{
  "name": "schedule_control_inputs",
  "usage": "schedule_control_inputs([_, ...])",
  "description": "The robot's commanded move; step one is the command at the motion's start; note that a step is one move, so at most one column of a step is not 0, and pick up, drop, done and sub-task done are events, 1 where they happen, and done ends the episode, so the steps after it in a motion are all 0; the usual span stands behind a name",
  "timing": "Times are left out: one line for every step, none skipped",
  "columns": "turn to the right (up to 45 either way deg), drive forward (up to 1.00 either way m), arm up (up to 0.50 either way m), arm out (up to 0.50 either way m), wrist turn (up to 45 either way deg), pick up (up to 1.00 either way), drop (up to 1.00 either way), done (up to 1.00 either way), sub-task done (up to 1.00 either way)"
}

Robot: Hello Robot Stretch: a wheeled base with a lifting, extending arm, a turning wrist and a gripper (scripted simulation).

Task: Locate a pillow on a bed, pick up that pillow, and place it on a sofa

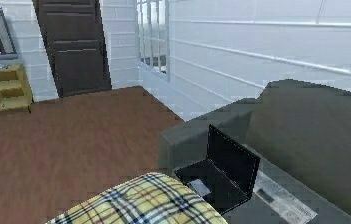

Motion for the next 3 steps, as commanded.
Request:
schedule_control_inputs([33.0, 0.0, 0.0, 0.0, 0.0, 0.0, 0.0, 0.0, 0.0])
schedule_control_inputs([-24.0, 0.0, 0.0, 0.0, 0.0, 0.0, 0.0, 0.0, 0.0])
schedule_control_inputs([0.0, 0.0, 0.0, 0.48, 0.0, 0.0, 0.0, 0.0, 0.0])
